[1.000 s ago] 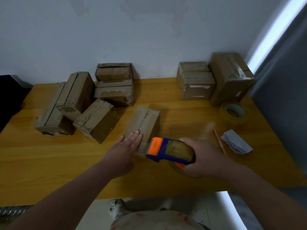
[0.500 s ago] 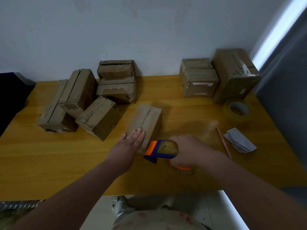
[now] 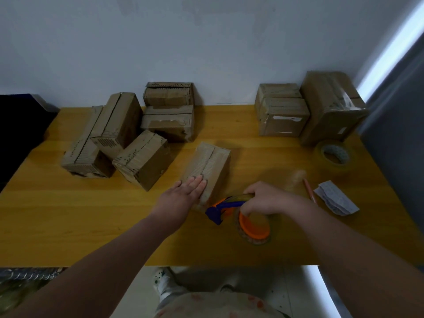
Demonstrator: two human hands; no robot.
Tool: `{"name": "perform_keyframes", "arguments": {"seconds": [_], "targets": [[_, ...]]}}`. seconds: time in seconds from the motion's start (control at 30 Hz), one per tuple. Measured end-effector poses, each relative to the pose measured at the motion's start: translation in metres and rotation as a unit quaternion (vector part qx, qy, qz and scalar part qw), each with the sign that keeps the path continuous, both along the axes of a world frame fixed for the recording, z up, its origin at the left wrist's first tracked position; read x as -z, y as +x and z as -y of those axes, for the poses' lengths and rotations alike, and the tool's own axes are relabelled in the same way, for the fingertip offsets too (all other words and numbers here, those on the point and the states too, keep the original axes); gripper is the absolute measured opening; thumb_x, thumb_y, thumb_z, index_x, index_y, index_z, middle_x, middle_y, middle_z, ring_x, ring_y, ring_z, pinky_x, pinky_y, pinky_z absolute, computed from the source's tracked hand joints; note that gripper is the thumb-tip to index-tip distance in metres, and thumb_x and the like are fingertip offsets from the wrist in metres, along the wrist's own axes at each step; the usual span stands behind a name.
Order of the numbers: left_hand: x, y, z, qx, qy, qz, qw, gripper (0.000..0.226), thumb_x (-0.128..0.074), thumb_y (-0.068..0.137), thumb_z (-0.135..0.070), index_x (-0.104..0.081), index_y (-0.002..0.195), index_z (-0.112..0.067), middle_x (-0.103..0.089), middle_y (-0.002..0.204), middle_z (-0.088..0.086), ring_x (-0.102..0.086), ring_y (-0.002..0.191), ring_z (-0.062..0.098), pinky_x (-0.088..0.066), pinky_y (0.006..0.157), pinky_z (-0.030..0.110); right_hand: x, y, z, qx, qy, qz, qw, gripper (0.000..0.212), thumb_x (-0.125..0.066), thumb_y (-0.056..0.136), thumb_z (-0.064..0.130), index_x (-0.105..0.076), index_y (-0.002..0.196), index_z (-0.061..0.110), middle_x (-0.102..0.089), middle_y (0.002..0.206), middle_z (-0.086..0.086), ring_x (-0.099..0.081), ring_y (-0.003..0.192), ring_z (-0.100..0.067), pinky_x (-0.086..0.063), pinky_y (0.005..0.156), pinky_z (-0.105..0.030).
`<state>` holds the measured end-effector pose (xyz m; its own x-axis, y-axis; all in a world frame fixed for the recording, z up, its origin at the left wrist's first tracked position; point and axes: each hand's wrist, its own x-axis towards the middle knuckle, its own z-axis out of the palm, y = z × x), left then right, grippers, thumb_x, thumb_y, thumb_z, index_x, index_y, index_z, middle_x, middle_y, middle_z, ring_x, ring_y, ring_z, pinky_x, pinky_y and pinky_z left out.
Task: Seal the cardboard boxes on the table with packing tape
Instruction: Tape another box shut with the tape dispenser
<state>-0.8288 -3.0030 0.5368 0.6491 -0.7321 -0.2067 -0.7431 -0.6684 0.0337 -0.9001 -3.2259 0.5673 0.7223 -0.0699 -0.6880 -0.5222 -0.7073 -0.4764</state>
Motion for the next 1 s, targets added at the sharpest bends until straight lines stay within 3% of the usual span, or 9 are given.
{"name": "perform_keyframes", "arguments": {"seconds": [0.07,0.17,0.33,0.5,0.57,0.67,0.77,0.87,1.0], "targets": [[-0.002,0.0,0.001,-0.003,0.004,0.004,1.0,0.071,-0.031,0.1,0.0,0.009,0.152,-0.027,0.011,0.16,-0.008,0.003,0.147,0.01,0.001,0.117,0.027,-0.005,0.0,0.002,-0.01,-0.023,-0.017,1.0,0.046,-0.072,0.075,0.034,-0.059,0.115,0.014,-0.057,0.113,-0.002,-0.056,0.101,-0.02,-0.051,0.076,-0.031],[-0.003,-0.002,0.003,-0.004,0.011,0.01,1.0,0.071,-0.031,0.1,-0.001,0.01,0.152,-0.026,0.011,0.16,-0.007,0.002,0.147,0.01,0.0,0.117,0.027,-0.016,-0.002,0.002,-0.003,-0.048,-0.037,0.998,0.063,-0.07,0.076,0.035,-0.057,0.13,0.006,-0.054,0.135,-0.014,-0.053,0.123,-0.031,-0.048,0.102,-0.043],[-0.013,-0.003,0.004,-0.007,0.011,0.01,1.0,0.069,-0.033,0.101,-0.005,0.007,0.152,-0.026,0.01,0.16,-0.006,0.0,0.147,0.011,-0.003,0.117,0.028,-0.013,-0.006,-0.002,-0.024,-0.082,-0.105,0.991,0.03,-0.071,0.079,0.043,-0.058,0.093,0.02,-0.054,0.093,0.0,-0.054,0.081,-0.014,-0.044,0.066,-0.025],[-0.021,0.006,0.003,-0.039,-0.065,0.009,0.997,0.059,-0.039,0.1,-0.008,-0.021,0.151,-0.03,-0.018,0.159,-0.01,-0.023,0.144,0.014,-0.028,0.111,0.027,-0.012,-0.011,0.013,0.051,-0.083,-0.011,0.995,0.088,-0.075,0.066,0.062,-0.049,0.136,0.015,-0.051,0.133,-0.005,-0.053,0.115,-0.022,-0.047,0.088,-0.032],[-0.031,0.013,0.005,-0.051,-0.101,0.028,0.993,0.046,-0.046,0.098,-0.013,-0.044,0.141,-0.028,-0.043,0.146,-0.006,-0.045,0.129,0.016,-0.043,0.099,0.03,-0.018,-0.013,0.017,0.086,-0.092,0.053,0.991,0.084,-0.068,0.074,0.065,-0.047,0.138,0.016,-0.053,0.133,-0.005,-0.054,0.113,-0.022,-0.046,0.082,-0.029],[-0.059,0.023,0.014,-0.081,-0.182,0.044,0.979,0.03,-0.047,0.097,-0.016,-0.062,0.123,-0.024,-0.061,0.12,-0.002,-0.058,0.108,0.021,-0.049,0.085,0.035,-0.016,-0.015,0.021,0.092,-0.13,0.111,0.981,0.049,-0.048,0.1,0.036,-0.036,0.145,0.019,-0.057,0.121,-0.006,-0.057,0.086,-0.016,-0.041,0.058,-0.022],[-0.083,0.035,0.022,-0.095,-0.195,0.026,0.976,0.026,-0.045,0.098,-0.015,-0.066,0.113,-0.019,-0.064,0.113,0.002,-0.059,0.104,0.023,-0.048,0.083,0.036,-0.004,-0.02,0.024,0.096,-0.157,0.112,0.977,0.064,-0.047,0.099,0.012,-0.018,0.153,0.03,-0.055,0.104,-0.003,-0.057,0.075,-0.016,-0.041,0.05,-0.023],[-0.098,0.042,0.025,-0.07,-0.135,0.006,0.988,0.026,-0.045,0.099,-0.016,-0.066,0.113,-0.02,-0.065,0.114,0.001,-0.059,0.103,0.021,-0.048,0.081,0.031,0.012,-0.024,0.026,0.086,-0.185,0.078,0.976,0.076,-0.051,0.094,0.007,-0.014,0.152,0.039,-0.056,0.116,-0.006,-0.061,0.093,-0.024,-0.054,0.067,-0.034],[-0.09,0.039,0.028,-0.048,-0.077,-0.058,0.994,0.024,-0.045,0.098,-0.016,-0.066,0.109,-0.022,-0.065,0.111,0.0,-0.059,0.103,0.019,-0.049,0.083,0.031,0.022,-0.03,0.023,0.047,-0.191,0.036,0.98,0.079,-0.06,0.091,0.011,-0.016,0.153,0.035,-0.042,0.145,-0.01,-0.048,0.126,-0.03,-0.049,0.097,-0.041]]}}
